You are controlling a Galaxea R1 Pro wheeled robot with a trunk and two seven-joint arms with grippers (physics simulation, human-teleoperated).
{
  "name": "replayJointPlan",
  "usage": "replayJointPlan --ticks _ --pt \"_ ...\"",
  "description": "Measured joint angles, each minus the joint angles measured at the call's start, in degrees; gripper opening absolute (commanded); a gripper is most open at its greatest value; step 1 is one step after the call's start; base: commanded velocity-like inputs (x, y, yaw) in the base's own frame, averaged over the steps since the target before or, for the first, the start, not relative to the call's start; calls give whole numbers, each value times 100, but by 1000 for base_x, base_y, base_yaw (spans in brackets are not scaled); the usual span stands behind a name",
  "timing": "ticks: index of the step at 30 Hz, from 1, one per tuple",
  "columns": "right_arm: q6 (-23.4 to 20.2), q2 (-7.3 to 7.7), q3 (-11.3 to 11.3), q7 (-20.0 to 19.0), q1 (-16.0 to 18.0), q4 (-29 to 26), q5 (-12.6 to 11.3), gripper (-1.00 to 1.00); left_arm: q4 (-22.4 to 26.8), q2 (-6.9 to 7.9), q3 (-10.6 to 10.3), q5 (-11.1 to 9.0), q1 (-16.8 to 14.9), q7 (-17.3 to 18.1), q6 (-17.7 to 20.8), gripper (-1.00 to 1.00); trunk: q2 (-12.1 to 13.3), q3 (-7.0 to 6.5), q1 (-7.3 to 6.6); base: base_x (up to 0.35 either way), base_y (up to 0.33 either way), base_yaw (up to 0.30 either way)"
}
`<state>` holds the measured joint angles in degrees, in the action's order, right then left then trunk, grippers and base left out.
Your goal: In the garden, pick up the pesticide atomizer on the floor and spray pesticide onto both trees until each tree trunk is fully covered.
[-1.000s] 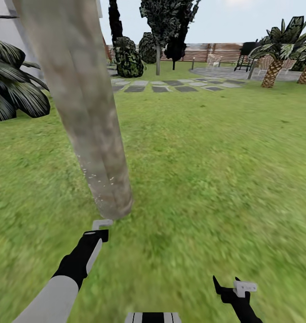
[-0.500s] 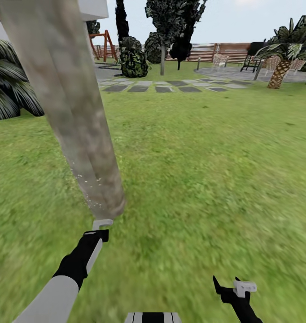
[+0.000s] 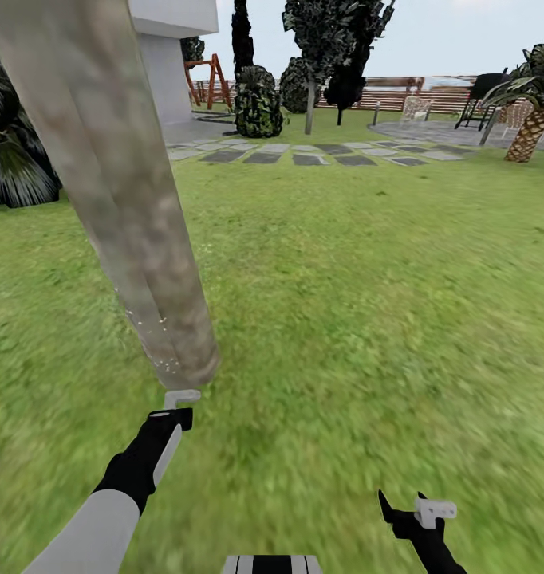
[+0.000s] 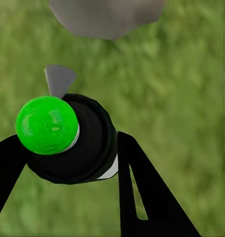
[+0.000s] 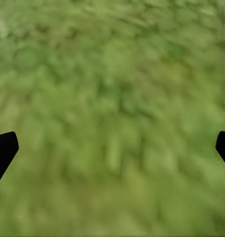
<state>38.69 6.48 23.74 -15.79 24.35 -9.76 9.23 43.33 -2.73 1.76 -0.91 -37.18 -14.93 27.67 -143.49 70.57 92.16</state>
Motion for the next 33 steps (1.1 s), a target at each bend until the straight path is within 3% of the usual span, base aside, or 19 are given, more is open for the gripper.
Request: replayJointPlan --ticks 5,23,33 --pt "-2 2 2 -3 0 0 0 100 0 0 0 0 0 -1 1 -100 0 0 0 119 -277 102" --pt "-2 2 -1 -3 0 0 0 100 0 0 0 0 0 -1 -5 -100 0 0 0 130 -275 275" --pt "-2 2 -1 -3 0 0 0 100 0 0 0 -7 0 16 -10 -100 0 0 0 11 -249 276"
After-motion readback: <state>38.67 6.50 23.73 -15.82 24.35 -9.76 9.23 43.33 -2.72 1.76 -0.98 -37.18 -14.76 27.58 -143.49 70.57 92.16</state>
